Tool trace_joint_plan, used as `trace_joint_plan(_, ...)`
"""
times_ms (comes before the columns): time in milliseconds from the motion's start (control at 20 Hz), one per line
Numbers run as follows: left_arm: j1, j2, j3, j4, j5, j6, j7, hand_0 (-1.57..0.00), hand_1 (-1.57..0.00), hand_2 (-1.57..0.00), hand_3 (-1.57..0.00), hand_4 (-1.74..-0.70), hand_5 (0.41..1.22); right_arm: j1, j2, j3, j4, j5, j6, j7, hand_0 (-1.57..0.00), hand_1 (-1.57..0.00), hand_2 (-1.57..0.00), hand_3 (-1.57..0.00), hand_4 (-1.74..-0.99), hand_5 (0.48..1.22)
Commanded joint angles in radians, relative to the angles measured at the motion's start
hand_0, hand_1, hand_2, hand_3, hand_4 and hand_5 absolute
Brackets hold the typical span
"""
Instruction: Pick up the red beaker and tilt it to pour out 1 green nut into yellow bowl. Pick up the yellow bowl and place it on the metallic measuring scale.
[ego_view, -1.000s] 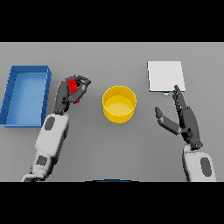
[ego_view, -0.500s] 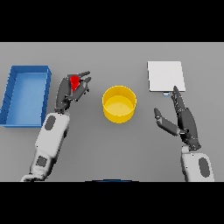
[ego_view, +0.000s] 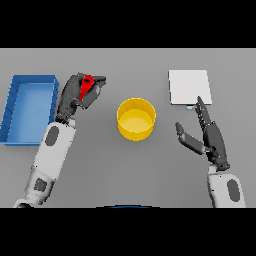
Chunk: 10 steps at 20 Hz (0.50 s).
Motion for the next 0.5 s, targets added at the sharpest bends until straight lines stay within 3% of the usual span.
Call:
trace_joint_plan(0,-0.005,0.007,-0.008,-0.003,-0.013,-0.006,0.016,-1.57,-1.57,-1.56,-1.56,-1.62,1.165,0.001,-0.002,-0.001,0.002,-0.002,0.004,0.003,0.00,0.00,0.00,0.00,-1.277,0.672)
trace_joint_plan(200,-0.047,0.030,-0.029,0.021,-0.064,-0.025,0.045,-1.57,-1.57,-1.57,-1.56,-1.64,1.131,0.009,0.003,-0.002,0.004,-0.005,0.002,0.003,0.00,0.00,0.00,0.00,-1.274,0.683)
trace_joint_plan(450,-0.132,0.100,-0.178,0.046,-0.266,-0.091,0.102,-1.57,-1.57,-1.57,-1.57,-1.71,1.133,0.012,0.011,0.004,-0.008,0.000,-0.003,0.016,0.00,0.00,0.00,0.00,-1.276,0.689)
